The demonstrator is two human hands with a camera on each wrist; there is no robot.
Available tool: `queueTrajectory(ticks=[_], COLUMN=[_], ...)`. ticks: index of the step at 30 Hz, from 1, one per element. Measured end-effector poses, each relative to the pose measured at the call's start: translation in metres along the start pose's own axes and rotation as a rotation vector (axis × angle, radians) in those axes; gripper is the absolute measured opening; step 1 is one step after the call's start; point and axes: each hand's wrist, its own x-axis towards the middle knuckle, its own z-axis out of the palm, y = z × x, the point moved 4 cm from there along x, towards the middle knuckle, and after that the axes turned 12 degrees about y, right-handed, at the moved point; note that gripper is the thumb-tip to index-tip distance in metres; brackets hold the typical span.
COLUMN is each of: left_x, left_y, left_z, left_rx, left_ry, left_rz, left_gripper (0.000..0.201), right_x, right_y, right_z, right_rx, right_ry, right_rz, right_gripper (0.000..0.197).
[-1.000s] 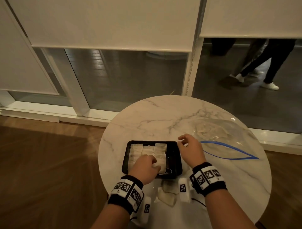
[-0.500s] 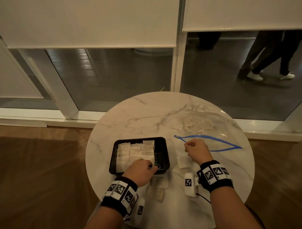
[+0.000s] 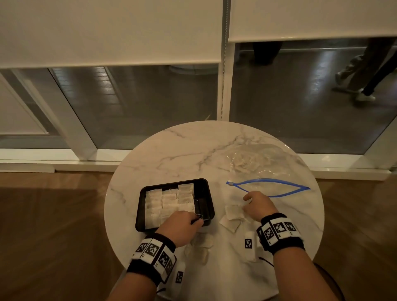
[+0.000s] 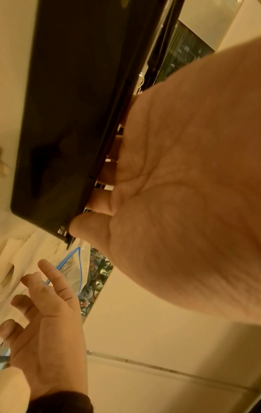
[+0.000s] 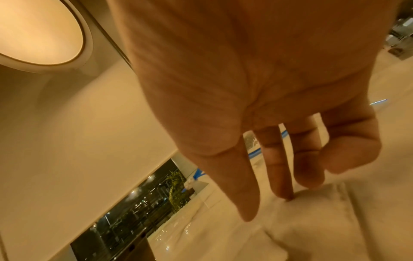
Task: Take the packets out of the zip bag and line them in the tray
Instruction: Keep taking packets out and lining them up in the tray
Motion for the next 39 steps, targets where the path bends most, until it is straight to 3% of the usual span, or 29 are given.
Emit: queueTrajectory(ticks=[6, 14, 21, 25, 29, 34, 39], left_x=[-0.001, 0.003, 0.003, 0.003, 0.002, 0.001, 0.002], left_y=[0.001, -0.022, -0.022, -0.019, -0.019, -0.021, -0.023], left_z=[0.000, -0.007, 0.006, 0.006, 0.006, 0.006, 0.007], left_rx=[0.012, 0.097, 0.147, 0.221, 0.227, 0.241, 0.193], left_ry=[0.013, 0.114, 0.044, 0.033, 0.010, 0.006, 0.004], left_rz=[0.012, -0.056, -0.009, 0.007, 0.011, 0.014, 0.003], left_gripper=[0.032, 0.031, 0.023, 0.030, 0.034, 0.039, 0.040], right_x=[-0.007, -0.009, -0.002, 0.001, 0.000, -0.002, -0.005], right_y=[-0.012, -0.011, -0.009, -0.010, -0.007, -0.008, -0.011], right_z=[0.016, 0.026, 0.029, 0.027, 0.030, 0.033, 0.032], right_rx=[-0.081, -0.148, -0.126, -0.117, -0.165, -0.170, -0.159], right_ry=[-0.020, 0.022, 0.085, 0.106, 0.081, 0.062, 0.080], right_rz=[-0.073, -0.076, -0.120, -0.121, -0.096, -0.108, -0.134], right_gripper=[0.057, 0.033, 0.004, 0.003, 0.029, 0.014, 0.011])
